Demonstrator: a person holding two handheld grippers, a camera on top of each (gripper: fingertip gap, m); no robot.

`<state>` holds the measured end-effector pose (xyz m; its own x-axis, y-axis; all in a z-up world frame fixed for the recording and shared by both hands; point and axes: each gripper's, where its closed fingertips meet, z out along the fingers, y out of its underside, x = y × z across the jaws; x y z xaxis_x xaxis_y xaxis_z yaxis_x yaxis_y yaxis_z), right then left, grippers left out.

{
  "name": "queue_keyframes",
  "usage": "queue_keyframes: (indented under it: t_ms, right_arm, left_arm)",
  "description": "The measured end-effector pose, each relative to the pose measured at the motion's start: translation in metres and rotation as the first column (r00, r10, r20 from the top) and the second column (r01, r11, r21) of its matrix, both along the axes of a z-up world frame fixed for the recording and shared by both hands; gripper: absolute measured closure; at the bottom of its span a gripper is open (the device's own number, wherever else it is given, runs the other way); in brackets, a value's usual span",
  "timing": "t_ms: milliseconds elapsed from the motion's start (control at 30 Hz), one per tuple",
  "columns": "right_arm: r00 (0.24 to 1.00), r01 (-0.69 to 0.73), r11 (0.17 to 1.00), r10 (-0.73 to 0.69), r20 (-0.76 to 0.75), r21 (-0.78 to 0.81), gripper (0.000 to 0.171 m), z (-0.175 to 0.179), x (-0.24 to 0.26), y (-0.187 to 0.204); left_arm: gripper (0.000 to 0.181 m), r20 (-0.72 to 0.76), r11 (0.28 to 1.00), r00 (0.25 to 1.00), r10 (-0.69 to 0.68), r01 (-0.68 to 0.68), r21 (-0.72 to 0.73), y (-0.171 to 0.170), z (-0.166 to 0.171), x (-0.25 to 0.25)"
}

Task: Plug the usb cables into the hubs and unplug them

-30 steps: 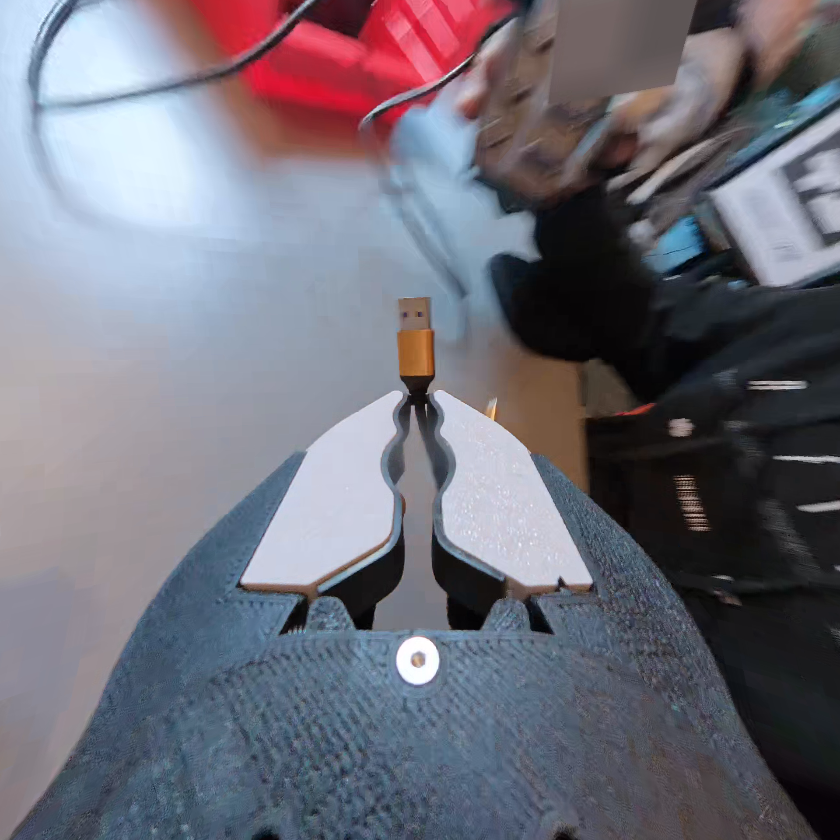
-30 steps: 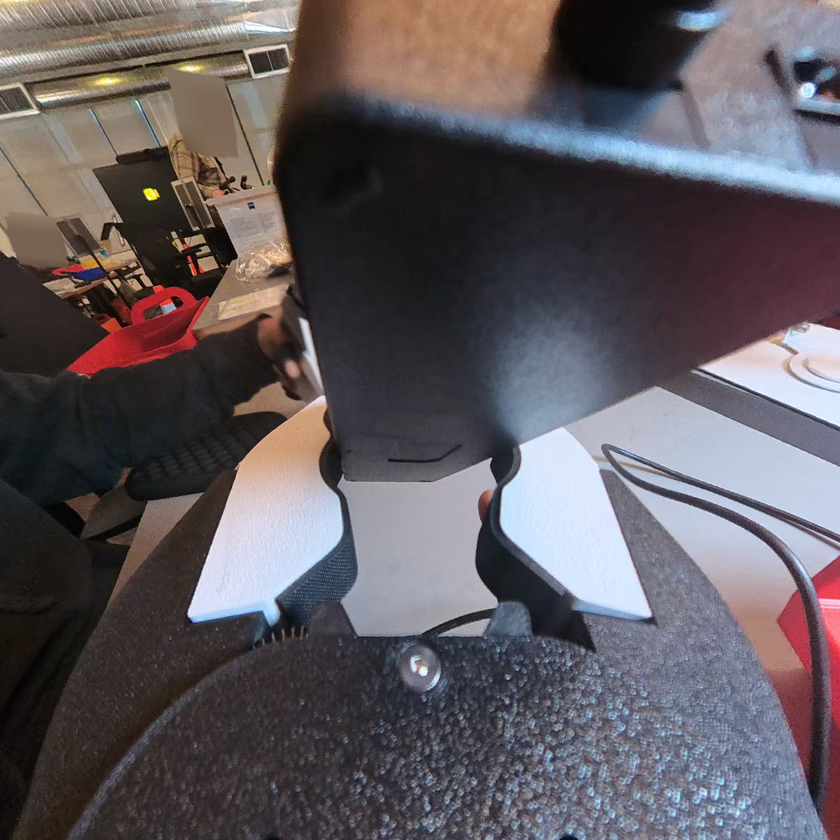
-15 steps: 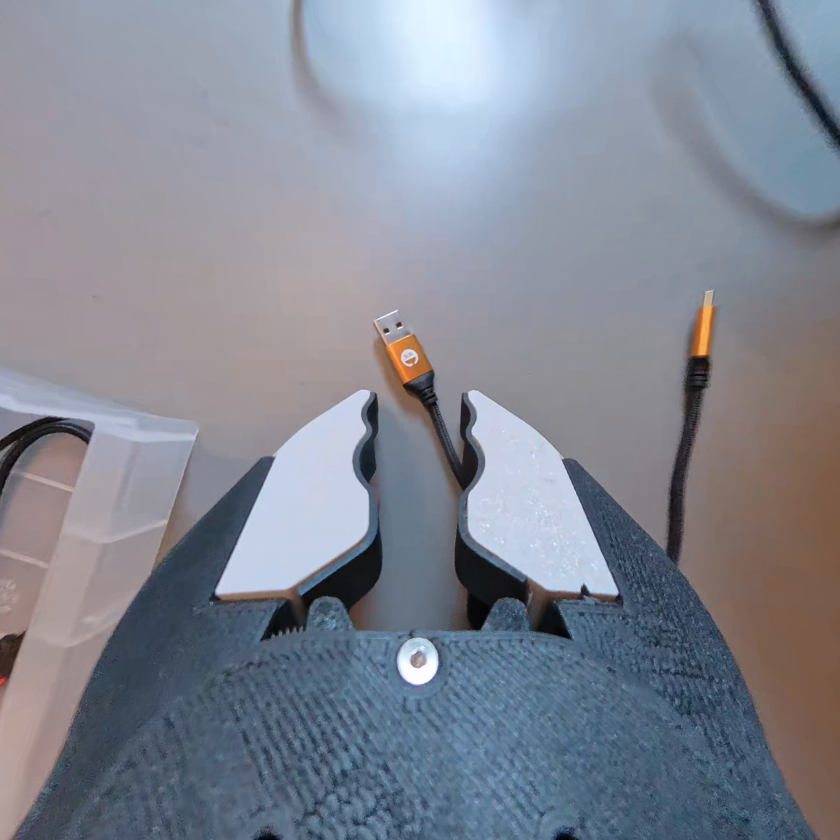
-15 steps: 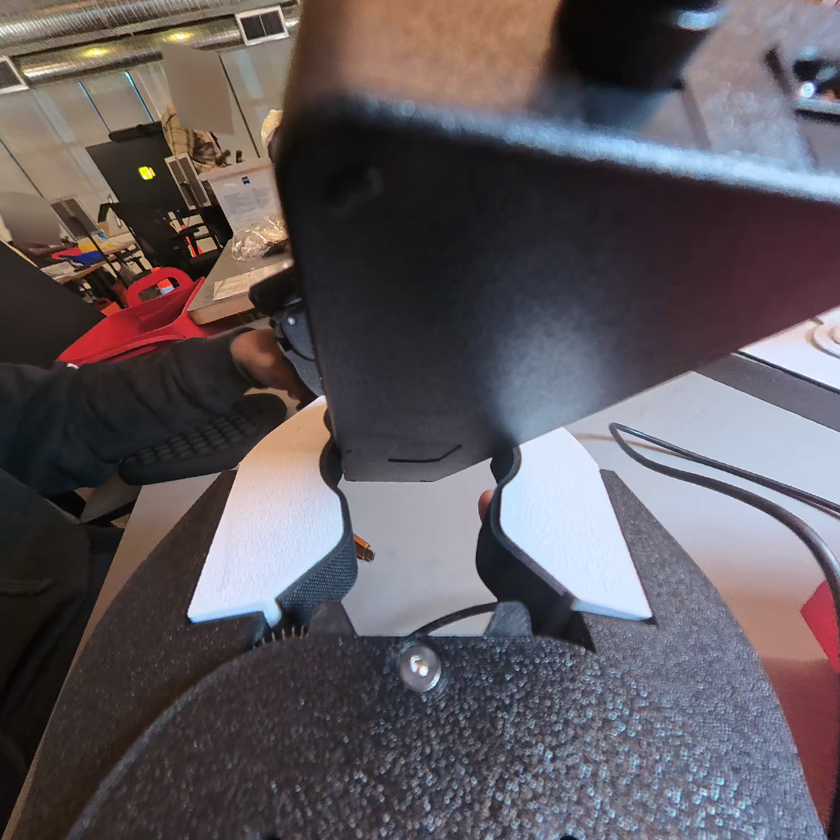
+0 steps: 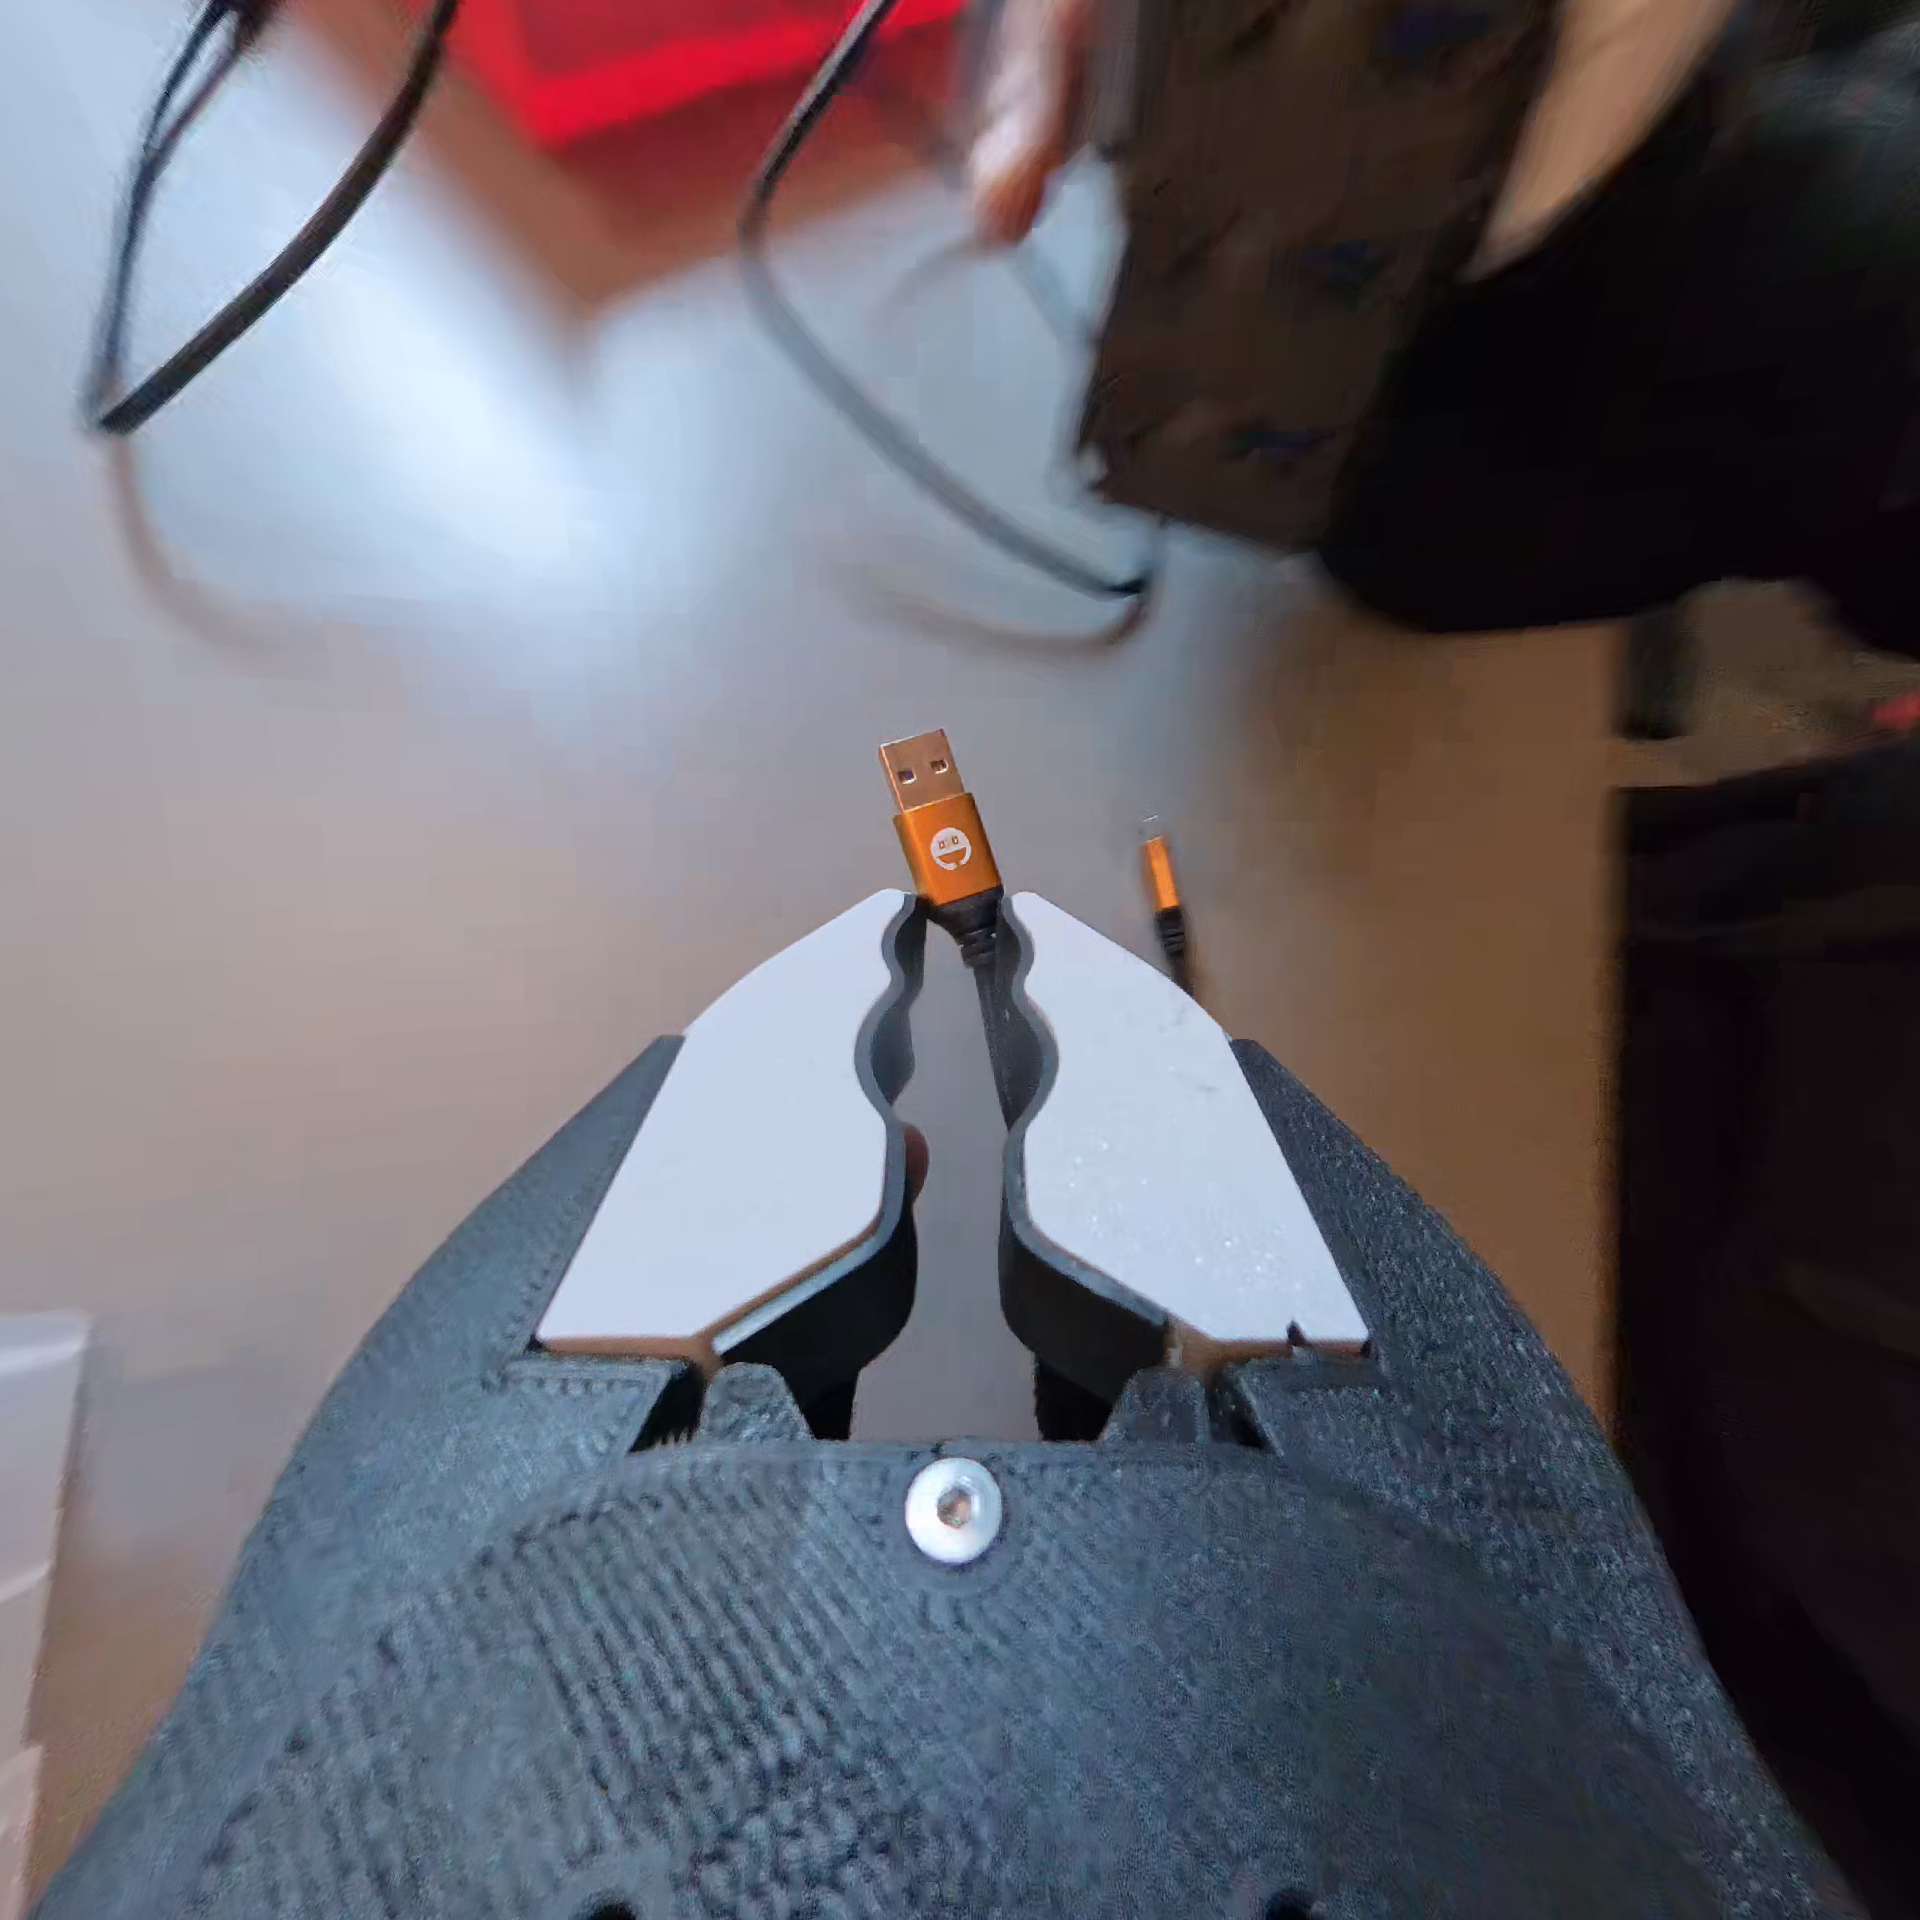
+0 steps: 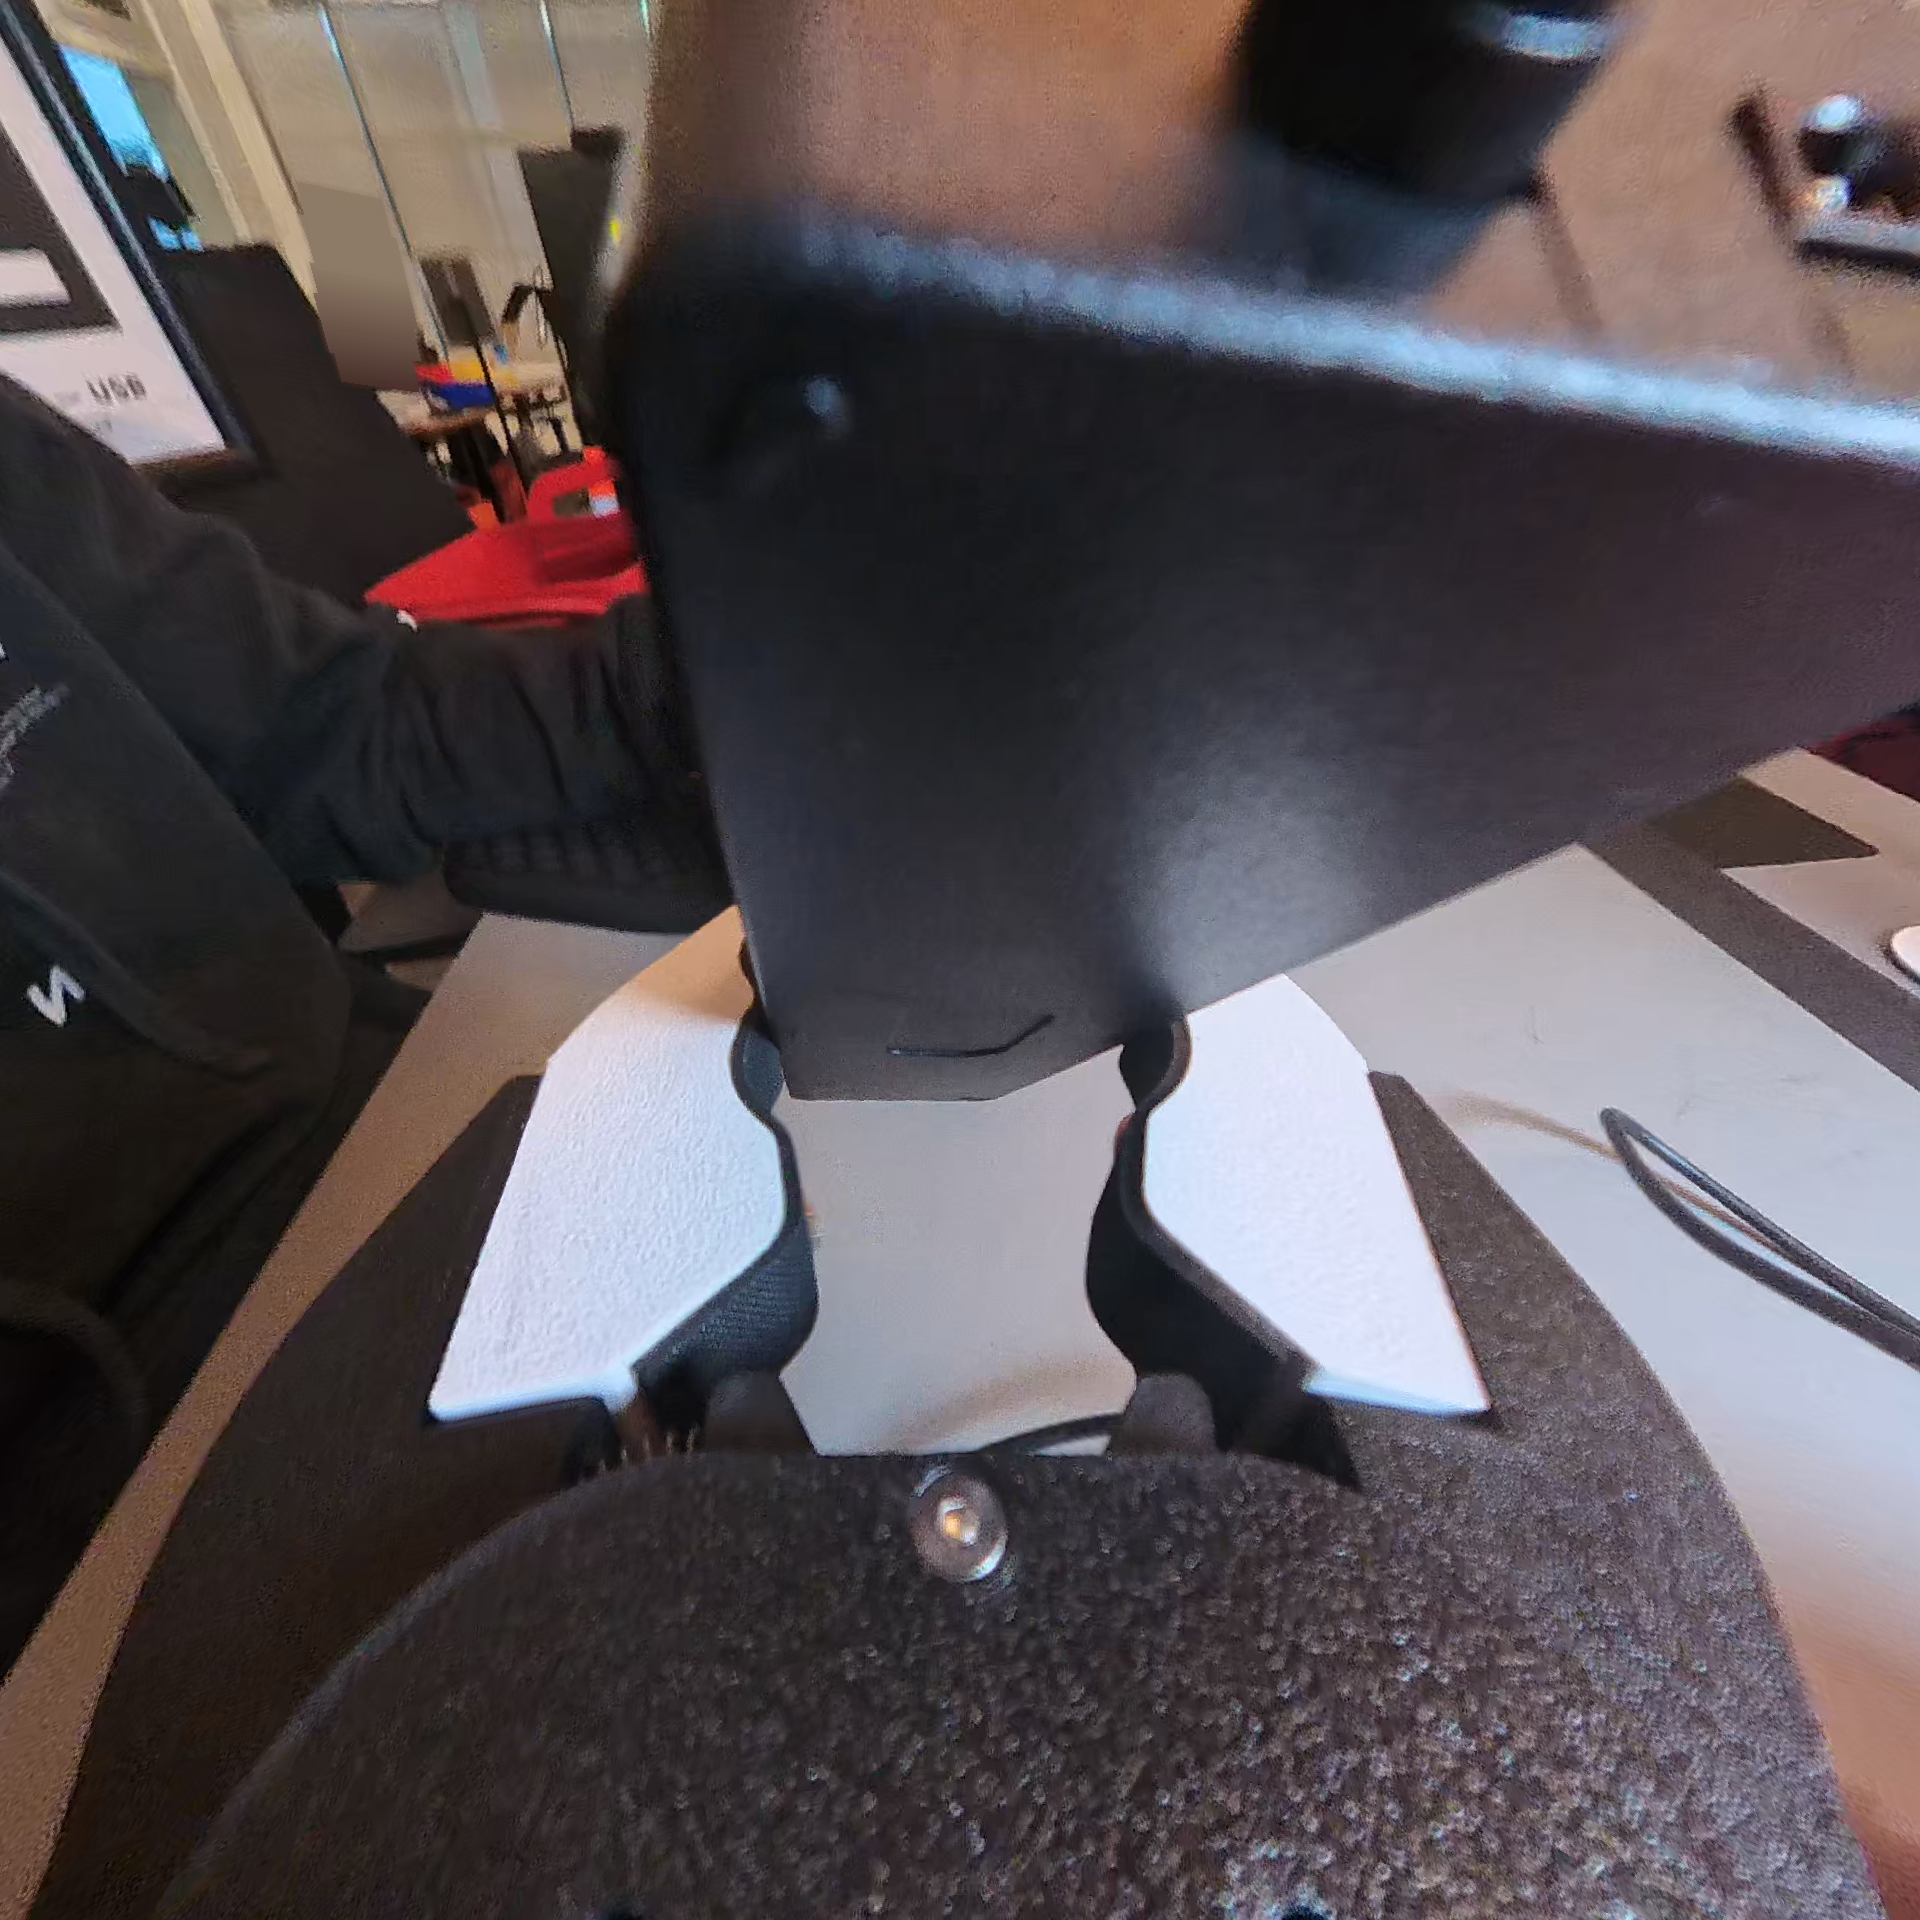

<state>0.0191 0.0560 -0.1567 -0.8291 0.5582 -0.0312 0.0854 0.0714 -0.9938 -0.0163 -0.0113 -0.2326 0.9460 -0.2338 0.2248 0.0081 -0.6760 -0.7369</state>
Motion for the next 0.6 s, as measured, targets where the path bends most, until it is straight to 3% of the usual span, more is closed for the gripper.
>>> queue_keyframes:
  t_ms: [33,100,267,600]
  right_arm:
    - [1.0,-0.009,1.0,0.009,0.005,0.028,0.107,-0.005,0.0,-0.003]
    - [0.999,-0.029,0.995,0.028,0.017,0.09,0.107,-0.016,0.001,-0.01]
    - [0.998,-0.061,0.962,0.056,0.029,0.267,0.107,-0.041,0.005,-0.032]
    - [0.998,-0.056,0.917,0.057,0.011,0.395,0.107,-0.057,0.006,-0.045]
  left_arm:
    - [0.168,0.029,0.998,0.998,-0.056,0.055,0.027,-0.003,0.014,0.013]
    - [0.168,0.029,0.99,0.99,-0.136,0.134,0.044,-0.006,0.029,0.032]
    - [0.168,-0.003,0.968,0.97,-0.244,0.243,-0.062,-0.001,0.021,0.055]
    - [0.168,-0.064,0.855,0.901,-0.429,0.382,-0.351,0.0,0.023,0.053]
